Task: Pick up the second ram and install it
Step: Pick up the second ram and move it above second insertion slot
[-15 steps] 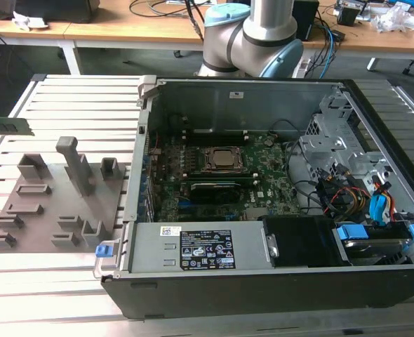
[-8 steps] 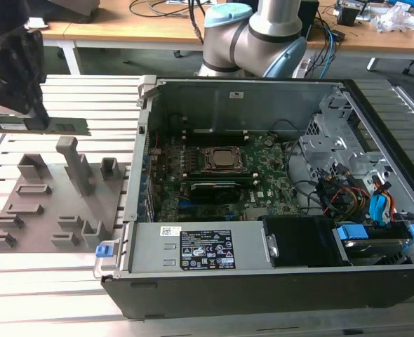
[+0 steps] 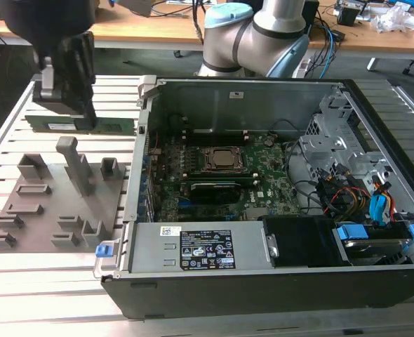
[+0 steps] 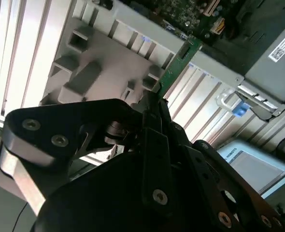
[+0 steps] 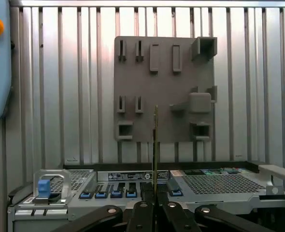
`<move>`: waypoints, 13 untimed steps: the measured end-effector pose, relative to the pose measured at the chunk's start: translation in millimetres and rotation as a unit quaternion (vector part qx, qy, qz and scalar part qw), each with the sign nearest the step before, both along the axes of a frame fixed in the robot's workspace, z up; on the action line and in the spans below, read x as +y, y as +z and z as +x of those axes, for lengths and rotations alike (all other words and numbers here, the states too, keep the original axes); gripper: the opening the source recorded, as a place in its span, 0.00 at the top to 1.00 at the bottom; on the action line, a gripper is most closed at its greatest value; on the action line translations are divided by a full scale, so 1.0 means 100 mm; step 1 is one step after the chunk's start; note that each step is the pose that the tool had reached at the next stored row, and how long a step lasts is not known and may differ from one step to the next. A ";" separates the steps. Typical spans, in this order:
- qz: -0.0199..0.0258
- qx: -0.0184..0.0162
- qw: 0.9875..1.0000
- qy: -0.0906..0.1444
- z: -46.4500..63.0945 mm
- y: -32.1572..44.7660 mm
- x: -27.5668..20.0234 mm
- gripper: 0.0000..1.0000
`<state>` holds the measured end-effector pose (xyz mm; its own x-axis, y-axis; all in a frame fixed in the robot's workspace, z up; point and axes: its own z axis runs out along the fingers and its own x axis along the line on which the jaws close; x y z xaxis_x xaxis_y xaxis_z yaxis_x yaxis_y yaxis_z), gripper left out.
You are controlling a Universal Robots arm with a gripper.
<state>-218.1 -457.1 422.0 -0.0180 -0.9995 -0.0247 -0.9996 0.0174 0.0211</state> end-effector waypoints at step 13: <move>0.000 0.001 1.000 0.000 1.26 -0.002 0.001 0.86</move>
